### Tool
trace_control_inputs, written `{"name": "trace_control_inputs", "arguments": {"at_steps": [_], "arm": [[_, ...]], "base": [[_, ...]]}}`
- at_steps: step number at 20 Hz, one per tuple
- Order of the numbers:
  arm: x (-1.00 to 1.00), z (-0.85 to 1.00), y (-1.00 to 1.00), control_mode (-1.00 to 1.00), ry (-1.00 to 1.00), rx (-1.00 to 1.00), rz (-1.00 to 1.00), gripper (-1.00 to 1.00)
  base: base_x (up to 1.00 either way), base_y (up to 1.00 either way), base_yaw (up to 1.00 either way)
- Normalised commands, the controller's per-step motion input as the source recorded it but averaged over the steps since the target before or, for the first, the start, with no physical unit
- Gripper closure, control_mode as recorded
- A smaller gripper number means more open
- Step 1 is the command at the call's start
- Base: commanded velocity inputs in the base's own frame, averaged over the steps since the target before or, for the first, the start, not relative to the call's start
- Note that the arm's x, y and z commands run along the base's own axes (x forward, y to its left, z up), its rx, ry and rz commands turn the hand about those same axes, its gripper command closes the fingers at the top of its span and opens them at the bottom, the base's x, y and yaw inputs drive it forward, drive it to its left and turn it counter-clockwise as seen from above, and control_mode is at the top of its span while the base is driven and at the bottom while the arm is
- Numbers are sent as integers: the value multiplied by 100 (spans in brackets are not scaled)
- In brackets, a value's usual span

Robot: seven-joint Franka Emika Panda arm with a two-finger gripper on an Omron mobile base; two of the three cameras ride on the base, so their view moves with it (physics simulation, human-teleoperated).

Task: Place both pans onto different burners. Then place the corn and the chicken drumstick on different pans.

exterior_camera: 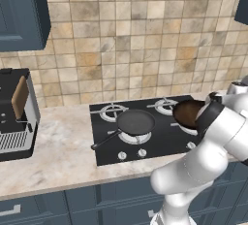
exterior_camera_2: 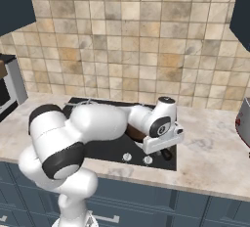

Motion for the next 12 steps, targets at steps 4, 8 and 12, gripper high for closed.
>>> {"name": "trace_control_inputs", "arguments": {"at_steps": [4, 8, 12], "arm": [[34, -18, -4, -100, 0, 0, 0, 100], [39, -12, -14, -100, 1, 0, 0, 100], [29, -7, -32, -100, 0, 0, 0, 100]], "base": [[0, 0, 0], [0, 0, 0], [0, 0, 0]]}}
